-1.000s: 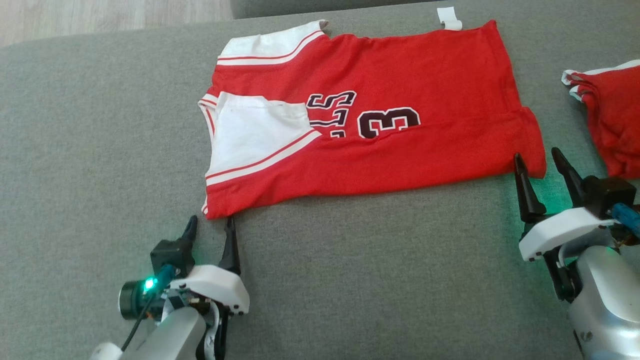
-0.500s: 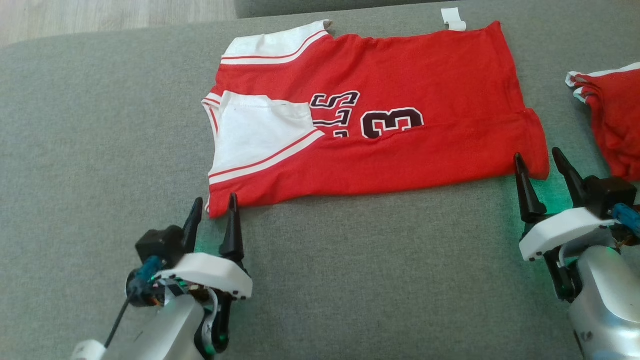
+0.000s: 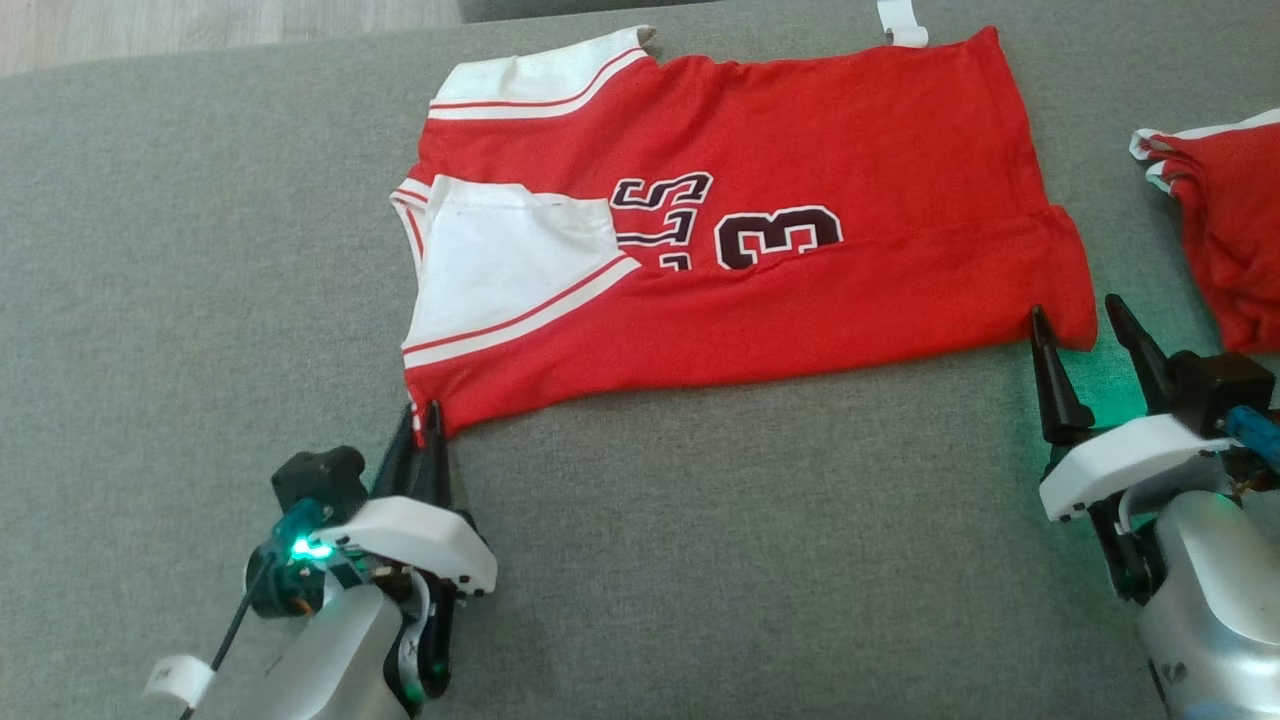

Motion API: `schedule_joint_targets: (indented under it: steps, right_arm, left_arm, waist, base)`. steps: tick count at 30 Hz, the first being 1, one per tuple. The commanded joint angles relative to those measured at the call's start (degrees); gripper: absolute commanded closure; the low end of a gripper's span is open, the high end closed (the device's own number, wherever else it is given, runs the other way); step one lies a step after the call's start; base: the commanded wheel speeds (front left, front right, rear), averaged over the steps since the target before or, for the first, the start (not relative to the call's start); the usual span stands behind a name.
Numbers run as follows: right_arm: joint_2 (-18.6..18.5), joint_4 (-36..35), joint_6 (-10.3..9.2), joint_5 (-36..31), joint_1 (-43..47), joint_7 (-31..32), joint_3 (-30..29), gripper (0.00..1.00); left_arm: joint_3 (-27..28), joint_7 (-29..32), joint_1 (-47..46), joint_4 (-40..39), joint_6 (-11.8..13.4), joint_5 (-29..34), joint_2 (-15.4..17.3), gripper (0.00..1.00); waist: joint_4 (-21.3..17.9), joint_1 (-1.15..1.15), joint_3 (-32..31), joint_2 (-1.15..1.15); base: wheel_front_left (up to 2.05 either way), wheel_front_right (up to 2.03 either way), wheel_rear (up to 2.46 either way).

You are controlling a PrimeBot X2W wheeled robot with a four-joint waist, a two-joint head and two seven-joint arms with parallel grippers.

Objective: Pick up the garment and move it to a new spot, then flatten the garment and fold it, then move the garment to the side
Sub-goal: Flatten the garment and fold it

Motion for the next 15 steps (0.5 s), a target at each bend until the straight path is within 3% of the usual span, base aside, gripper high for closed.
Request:
schedule_joint_targets:
  steps: [1,10,15]
  right_arm:
    - [-0.8,-1.5,-0.04,0.4,0.0,-0.4,0.6,0.00]
    - [-0.4,0.0,-0.04,0.5,-0.6,-0.4,0.1,0.00]
    - [0.1,5.6,-0.04,1.9,-2.8,-0.4,-0.8,0.00]
  left_arm:
    - [1.0,0.3,-1.4,-0.4,0.3,0.3,0.5,0.97]
    - [-0.8,-1.0,-1.8,-1.4,-0.2,2.3,1.5,1.00]
    - [-1.2,-1.1,-2.0,-3.0,0.1,3.2,2.7,1.00]
  waist:
    - [0.1,0.00,0.0,0.00]
    - [0.8,0.00,-0.1,0.00]
    - [1.5,0.00,-0.2,0.00]
  base:
    - [0.00,0.00,0.00]
    - [0.00,0.00,0.00]
    - [0.00,0.00,0.00]
